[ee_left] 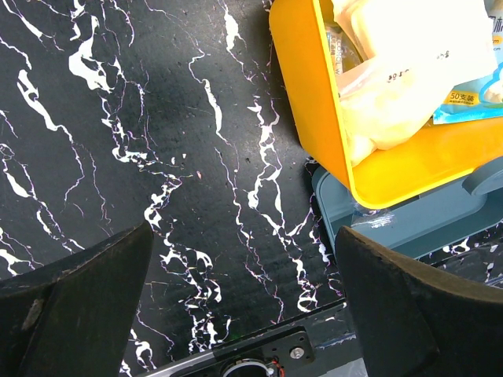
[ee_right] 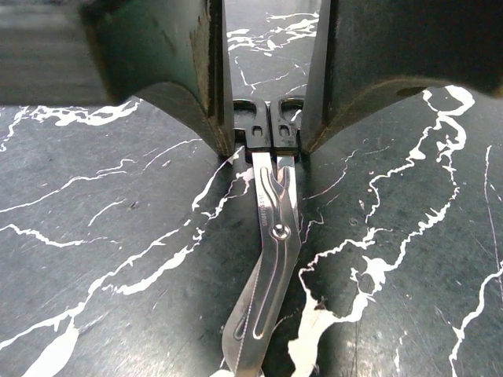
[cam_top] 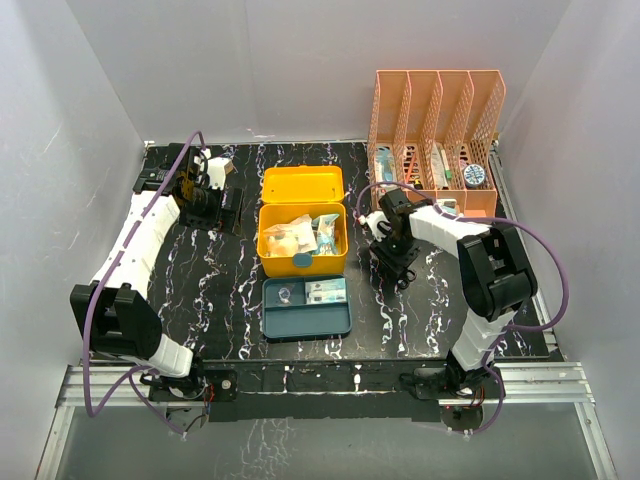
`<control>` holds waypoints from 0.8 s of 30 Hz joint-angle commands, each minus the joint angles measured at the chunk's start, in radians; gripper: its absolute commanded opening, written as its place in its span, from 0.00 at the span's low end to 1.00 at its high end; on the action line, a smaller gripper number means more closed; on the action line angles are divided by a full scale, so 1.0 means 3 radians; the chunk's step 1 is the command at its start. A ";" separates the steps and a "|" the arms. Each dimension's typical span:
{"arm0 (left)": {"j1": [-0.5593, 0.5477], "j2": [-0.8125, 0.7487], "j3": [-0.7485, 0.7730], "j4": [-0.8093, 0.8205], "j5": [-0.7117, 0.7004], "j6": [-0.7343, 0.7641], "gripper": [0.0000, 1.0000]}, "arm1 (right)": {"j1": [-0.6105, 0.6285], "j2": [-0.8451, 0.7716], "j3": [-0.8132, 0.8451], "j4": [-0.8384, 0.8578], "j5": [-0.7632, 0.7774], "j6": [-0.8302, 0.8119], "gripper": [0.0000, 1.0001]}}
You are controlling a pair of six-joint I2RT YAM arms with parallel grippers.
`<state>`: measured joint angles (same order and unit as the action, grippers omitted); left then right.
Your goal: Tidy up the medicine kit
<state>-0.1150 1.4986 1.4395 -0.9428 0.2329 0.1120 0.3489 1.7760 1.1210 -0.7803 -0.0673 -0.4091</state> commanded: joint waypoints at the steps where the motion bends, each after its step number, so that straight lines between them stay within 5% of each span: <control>1: 0.0015 -0.0053 -0.0037 -0.0063 0.0059 0.0032 0.99 | 0.0013 0.0132 -0.0055 -0.0139 0.0180 0.0039 0.34; 9: 0.0015 -0.0055 -0.0053 -0.0074 0.0067 0.0036 0.99 | 0.0013 0.0245 -0.0006 -0.0125 0.0206 0.0130 0.01; 24: 0.0015 -0.0076 -0.0046 -0.0078 0.0039 0.0054 0.99 | 0.0008 -0.0272 0.0238 -0.0114 0.0198 0.0257 0.00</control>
<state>-0.1150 1.4986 1.4193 -0.9459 0.2337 0.1196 0.3534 1.7809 1.1393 -0.8196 -0.0246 -0.3439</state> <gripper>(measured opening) 0.986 0.250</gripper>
